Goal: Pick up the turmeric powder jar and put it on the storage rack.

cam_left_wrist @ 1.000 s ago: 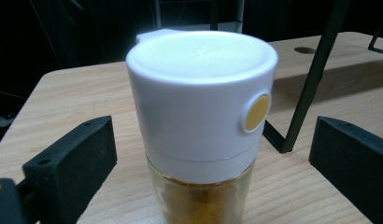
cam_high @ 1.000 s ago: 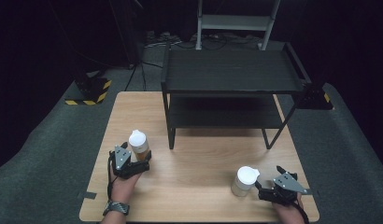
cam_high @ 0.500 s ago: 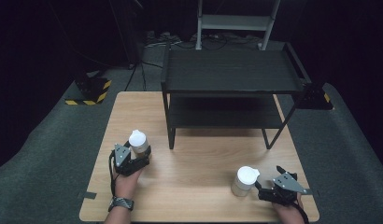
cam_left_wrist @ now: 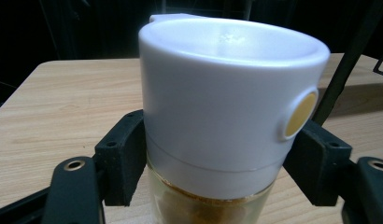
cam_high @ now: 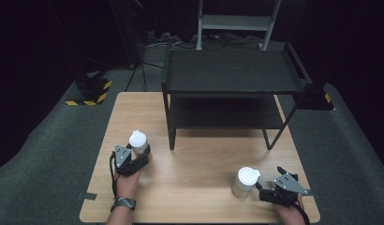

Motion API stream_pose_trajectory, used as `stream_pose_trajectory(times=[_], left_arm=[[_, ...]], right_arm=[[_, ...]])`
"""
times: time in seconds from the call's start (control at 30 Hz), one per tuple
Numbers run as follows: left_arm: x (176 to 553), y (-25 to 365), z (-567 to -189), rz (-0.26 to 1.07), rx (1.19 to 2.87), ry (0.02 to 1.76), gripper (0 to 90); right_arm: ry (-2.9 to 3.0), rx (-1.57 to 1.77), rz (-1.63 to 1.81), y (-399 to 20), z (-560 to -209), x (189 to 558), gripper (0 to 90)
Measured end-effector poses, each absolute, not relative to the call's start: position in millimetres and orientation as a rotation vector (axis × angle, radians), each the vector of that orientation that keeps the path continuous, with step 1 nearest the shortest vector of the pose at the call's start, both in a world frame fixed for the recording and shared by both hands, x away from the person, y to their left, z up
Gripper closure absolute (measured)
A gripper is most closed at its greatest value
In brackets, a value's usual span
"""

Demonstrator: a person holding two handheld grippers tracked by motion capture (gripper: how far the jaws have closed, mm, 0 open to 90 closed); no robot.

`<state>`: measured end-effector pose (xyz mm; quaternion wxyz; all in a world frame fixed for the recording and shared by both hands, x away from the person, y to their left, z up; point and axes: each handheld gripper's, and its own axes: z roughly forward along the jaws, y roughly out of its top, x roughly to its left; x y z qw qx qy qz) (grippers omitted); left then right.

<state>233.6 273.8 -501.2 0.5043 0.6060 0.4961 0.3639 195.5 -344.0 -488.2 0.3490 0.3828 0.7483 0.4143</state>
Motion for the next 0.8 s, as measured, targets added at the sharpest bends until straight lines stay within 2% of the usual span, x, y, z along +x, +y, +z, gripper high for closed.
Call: stream_pose_trajectory(times=[0.47,0.8], left_arm=[[227.4,273.1,-504.6,0.888,1.455,1.173,30.1],[212.8,273.8,-493.9,0.873,1.460,1.120,30.4]], right_arm=[[1.940,0.992,1.073,-344.0,-488.1,195.6,0.6],[1.940,0.990,1.069,-343.2,-488.1,195.4,0.6]])
